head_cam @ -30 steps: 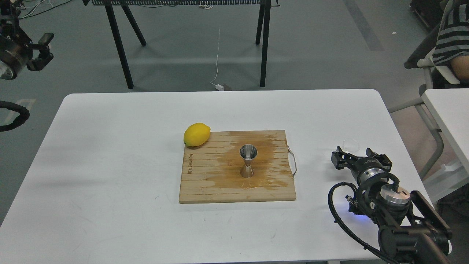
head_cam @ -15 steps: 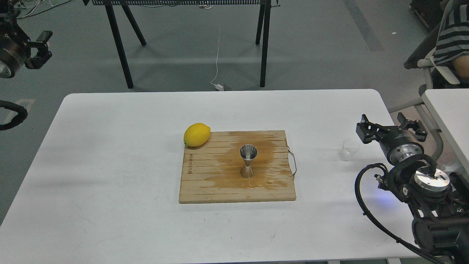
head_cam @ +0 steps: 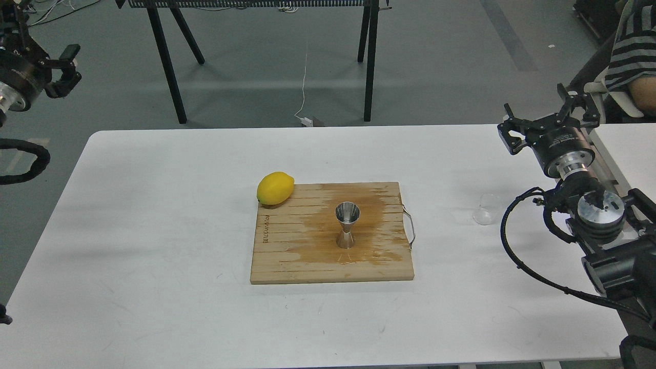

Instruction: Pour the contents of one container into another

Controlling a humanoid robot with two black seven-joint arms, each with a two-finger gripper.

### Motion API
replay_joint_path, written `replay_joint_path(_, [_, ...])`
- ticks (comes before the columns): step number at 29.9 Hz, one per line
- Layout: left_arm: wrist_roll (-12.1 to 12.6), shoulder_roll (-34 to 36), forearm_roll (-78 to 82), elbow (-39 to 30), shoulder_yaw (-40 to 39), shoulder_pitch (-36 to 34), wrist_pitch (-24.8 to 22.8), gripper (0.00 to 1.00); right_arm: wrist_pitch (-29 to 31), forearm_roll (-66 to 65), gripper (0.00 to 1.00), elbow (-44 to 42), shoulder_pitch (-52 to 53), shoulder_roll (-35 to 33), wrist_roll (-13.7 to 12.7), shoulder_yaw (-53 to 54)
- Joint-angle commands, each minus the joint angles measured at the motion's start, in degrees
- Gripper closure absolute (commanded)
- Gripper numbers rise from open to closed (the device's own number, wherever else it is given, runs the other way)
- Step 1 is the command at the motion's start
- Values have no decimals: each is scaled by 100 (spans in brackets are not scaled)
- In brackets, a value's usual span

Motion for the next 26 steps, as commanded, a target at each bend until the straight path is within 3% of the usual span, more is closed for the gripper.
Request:
replay_joint_path(1, [21, -269, -473, 90, 52, 1, -2, 1, 309, -2, 1, -647, 344, -56, -4, -595])
replay_joint_path(8, [56, -576, -562, 310, 52, 98, -2, 1, 766, -186, 1, -561, 362, -224, 66, -939])
replay_joint_path(14, [152, -664, -562, 310, 88, 133, -2, 0, 257, -186, 1, -77, 318, -285, 101, -798])
replay_joint_path(17, [285, -821, -553, 319, 88, 107, -2, 0, 230, -178, 1, -86, 309, -293, 101, -737])
replay_joint_path(26, [267, -1200, -571, 319, 79, 81, -2, 0, 239, -178, 1, -103, 256, -285, 101, -693])
